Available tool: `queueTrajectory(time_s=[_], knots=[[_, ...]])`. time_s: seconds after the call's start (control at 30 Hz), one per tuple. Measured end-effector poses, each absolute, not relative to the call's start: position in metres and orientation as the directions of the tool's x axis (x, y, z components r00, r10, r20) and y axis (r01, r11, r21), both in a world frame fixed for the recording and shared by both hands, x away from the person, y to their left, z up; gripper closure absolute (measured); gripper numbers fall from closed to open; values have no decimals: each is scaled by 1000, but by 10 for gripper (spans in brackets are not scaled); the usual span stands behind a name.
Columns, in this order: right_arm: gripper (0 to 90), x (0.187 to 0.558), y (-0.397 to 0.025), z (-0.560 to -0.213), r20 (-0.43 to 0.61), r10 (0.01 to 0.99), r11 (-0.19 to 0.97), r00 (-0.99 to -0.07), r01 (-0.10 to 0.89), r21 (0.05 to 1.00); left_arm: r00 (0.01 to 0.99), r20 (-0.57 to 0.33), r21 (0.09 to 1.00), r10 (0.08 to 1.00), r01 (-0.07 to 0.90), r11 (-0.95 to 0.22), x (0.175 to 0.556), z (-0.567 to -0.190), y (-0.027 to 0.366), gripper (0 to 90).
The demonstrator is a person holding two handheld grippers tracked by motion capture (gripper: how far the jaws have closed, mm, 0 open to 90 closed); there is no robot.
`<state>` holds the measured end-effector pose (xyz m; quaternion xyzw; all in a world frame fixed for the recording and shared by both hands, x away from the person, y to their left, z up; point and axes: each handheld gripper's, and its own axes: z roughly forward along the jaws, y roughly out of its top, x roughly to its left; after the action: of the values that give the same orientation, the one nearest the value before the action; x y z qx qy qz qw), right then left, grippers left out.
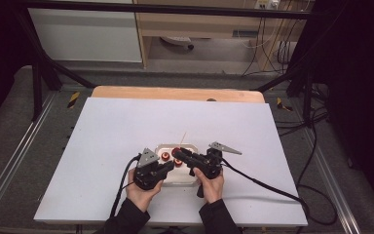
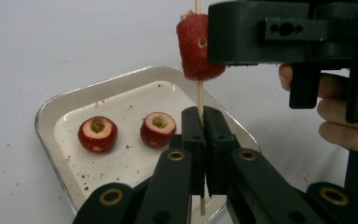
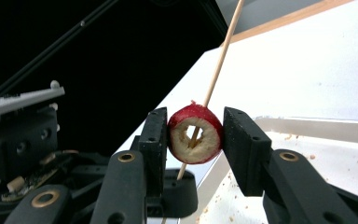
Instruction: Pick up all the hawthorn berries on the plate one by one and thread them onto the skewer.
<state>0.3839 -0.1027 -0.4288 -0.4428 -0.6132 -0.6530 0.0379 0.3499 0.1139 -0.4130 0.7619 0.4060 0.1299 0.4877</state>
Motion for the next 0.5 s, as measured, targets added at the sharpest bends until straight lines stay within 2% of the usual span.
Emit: queueTrajectory(time_s=[0.4, 0.47, 0.5], knots=[[614, 381, -101, -433, 615, 499, -209, -611, 603, 770, 646, -183, 849, 741, 484, -212, 351, -416, 114, 882], [559, 381, -101, -433, 610, 501, -203, -614, 602, 772, 651, -180, 849, 737, 481, -217, 350, -415, 115, 881], [486, 381, -103, -430, 584, 518, -180, -625, 588, 789, 655, -176, 850, 735, 478, -223, 349, -415, 116, 881]])
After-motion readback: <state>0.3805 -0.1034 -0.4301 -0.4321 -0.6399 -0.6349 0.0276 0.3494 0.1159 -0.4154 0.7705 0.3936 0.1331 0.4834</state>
